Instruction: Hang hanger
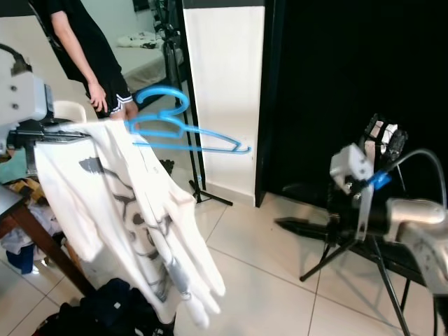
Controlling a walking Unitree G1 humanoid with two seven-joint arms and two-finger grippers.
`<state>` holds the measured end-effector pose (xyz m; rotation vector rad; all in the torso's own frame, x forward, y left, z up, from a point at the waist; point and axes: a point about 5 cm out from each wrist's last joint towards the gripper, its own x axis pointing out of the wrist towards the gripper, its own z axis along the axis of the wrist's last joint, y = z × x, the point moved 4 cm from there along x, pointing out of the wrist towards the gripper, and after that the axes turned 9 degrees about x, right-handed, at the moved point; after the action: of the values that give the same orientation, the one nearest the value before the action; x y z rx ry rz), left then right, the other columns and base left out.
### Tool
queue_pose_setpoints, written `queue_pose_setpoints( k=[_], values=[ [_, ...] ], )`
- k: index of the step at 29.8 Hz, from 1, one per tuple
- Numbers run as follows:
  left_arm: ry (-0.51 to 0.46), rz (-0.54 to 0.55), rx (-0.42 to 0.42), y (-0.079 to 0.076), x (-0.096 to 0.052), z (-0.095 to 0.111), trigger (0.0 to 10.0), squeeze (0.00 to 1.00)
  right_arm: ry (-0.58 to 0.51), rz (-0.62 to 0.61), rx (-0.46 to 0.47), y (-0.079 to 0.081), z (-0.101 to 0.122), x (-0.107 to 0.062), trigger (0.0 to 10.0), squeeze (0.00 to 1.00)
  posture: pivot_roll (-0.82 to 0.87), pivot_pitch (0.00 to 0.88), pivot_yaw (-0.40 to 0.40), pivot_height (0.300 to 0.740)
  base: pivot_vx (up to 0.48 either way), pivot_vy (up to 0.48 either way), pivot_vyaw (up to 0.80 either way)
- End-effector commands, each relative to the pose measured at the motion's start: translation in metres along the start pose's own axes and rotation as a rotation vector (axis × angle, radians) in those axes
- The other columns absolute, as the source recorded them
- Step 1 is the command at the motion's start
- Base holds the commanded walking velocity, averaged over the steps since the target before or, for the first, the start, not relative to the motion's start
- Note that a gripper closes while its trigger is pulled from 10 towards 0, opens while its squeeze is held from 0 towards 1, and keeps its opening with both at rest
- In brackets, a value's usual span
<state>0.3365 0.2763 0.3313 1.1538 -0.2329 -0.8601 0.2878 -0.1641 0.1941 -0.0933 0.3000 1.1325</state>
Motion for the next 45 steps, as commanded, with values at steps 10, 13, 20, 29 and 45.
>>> queue_pose_setpoints(
  k=[10, 13, 20, 29, 45],
  values=[
    [-0.412, 0.064, -0.083, 0.031, -0.024, 0.062, 10.0, 0.0, -0.298, 0.097, 0.165, 0.027, 0.029, 0.076, 10.0, 0.0, -0.11, 0.0, 0.078, 0.736, 0.0, 0.0, 0.0],
    [-0.426, 0.053, -0.117, 0.03, -0.029, 0.062, 10.0, 0.0, -0.39, 0.07, 0.221, 0.018, 0.043, 0.077, 10.0, 0.0, -0.11, 0.0, 0.078, 0.736, 0.0, 0.0, 0.0],
    [-0.539, 0.032, -0.152, 0.027, -0.029, 0.075, 10.0, 0.0, -0.593, 0.092, 0.346, 0.009, 0.079, 0.07, 10.0, 0.0, -0.12, 0.0, 0.077, 0.736, 0.0, 0.0, 0.0],
    [-0.612, 0.028, -0.145, 0.03, -0.026, 0.09, 10.0, 0.0, -0.655, 0.209, 0.365, 0.027, 0.096, 0.078, 10.0, 0.0, -0.12, 0.0, 0.08, 0.736, 0.0, 0.0, 0.0],
    [-0.751, -0.043, -0.119, 0.027, -0.01, 0.126, 10.0, 0.0, -0.75, 0.538, 0.375, 0.09, 0.14, 0.098, 10.0, 0.0, -0.11, 0.0, 0.086, 0.736, 0.0, 0.0, 0.0]
  ],
)
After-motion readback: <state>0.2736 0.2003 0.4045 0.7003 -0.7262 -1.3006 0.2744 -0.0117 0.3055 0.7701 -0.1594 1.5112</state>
